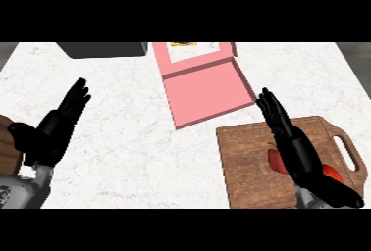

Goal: Pick the bell pepper from the cutting board and place it in the cardboard box

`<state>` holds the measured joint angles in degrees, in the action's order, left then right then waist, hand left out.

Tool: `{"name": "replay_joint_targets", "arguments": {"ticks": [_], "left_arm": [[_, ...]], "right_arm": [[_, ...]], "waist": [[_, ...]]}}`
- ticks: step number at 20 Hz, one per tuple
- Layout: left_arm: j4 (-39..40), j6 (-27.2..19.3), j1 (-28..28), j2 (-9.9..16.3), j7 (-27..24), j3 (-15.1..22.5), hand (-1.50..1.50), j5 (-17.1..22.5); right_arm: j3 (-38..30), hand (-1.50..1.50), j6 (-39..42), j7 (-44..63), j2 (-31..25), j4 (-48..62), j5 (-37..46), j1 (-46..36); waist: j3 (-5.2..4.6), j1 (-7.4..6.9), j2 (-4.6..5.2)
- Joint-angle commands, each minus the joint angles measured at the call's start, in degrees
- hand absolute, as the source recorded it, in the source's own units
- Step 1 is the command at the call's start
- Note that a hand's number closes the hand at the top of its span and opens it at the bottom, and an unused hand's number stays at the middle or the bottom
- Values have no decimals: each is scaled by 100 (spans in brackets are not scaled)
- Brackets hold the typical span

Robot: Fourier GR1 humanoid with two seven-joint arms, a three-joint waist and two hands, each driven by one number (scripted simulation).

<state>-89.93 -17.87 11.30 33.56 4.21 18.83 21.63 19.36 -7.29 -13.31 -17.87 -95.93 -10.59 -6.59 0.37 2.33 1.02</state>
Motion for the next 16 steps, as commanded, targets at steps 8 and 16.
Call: {"name": "replay_joint_targets", "arguments": {"ticks": [8,16], "left_arm": [[471,-490,-639,143,-83,-96,0,-637],[691,-448,-911,-397,-519,-71,0,-1032]], "right_arm": [[-1491,150,-1846,608,-1350,400,2204,-49],[-1443,-150,-2606,328,-182,-171,2237,589]], "waist": [[-120,34,-97],[-41,-209,-104]]}}
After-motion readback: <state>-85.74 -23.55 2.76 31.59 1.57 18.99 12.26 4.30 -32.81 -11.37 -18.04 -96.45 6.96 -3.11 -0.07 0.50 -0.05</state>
